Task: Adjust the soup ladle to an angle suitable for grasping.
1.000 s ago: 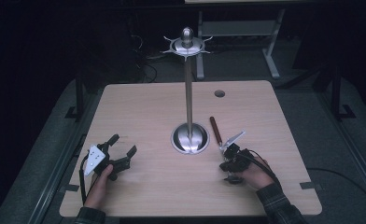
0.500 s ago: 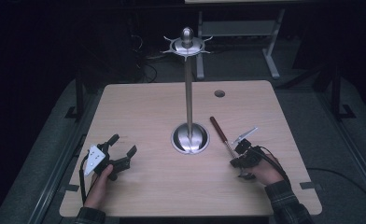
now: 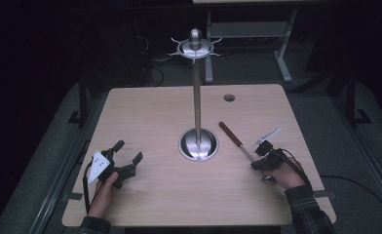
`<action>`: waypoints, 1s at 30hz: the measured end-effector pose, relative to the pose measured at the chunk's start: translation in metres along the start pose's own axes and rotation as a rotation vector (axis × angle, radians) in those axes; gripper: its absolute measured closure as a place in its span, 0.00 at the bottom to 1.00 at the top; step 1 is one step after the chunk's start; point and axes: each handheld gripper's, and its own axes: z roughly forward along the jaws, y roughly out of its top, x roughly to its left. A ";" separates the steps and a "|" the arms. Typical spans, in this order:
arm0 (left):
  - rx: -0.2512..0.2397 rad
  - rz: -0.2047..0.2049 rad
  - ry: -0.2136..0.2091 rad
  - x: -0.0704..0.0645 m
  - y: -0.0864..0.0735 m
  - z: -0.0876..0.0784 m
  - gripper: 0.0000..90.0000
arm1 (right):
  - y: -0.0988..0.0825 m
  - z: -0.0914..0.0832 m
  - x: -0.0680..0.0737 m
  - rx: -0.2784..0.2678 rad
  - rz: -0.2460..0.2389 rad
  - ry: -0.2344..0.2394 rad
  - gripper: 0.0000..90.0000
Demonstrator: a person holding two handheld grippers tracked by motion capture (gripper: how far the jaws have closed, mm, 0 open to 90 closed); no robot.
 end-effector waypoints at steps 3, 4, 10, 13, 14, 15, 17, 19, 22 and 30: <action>0.000 0.000 0.001 0.000 0.000 0.000 0.15 | -0.001 -0.001 -0.005 0.001 0.002 -0.013 1.00; -0.001 -0.001 0.001 0.000 0.000 0.000 0.15 | -0.001 -0.001 -0.006 0.001 0.006 -0.012 1.00; 0.000 0.000 0.001 0.000 0.000 0.000 0.15 | -0.002 -0.003 -0.015 -0.002 0.025 -0.039 1.00; -0.001 -0.001 0.001 0.000 0.000 0.000 0.15 | -0.003 -0.005 -0.019 -0.005 0.032 -0.052 1.00; 0.000 -0.001 0.001 0.000 0.000 0.000 0.15 | -0.004 -0.005 -0.020 -0.007 0.029 -0.054 1.00; -0.001 -0.001 0.001 0.000 0.000 0.000 0.15 | -0.004 -0.005 -0.021 -0.008 0.027 -0.054 1.00; -0.001 -0.001 0.001 0.000 0.000 0.000 0.15 | -0.004 -0.005 -0.022 -0.012 0.027 -0.051 1.00; -0.001 0.000 0.002 0.000 0.000 0.000 0.15 | -0.005 -0.007 -0.022 -0.018 0.037 -0.041 1.00; -0.001 -0.001 0.002 0.000 0.000 0.000 0.15 | -0.005 -0.010 -0.023 -0.046 0.043 -0.023 1.00; -0.001 -0.001 0.003 0.000 0.000 0.000 0.15 | -0.002 -0.017 -0.022 -0.081 0.041 -0.007 0.99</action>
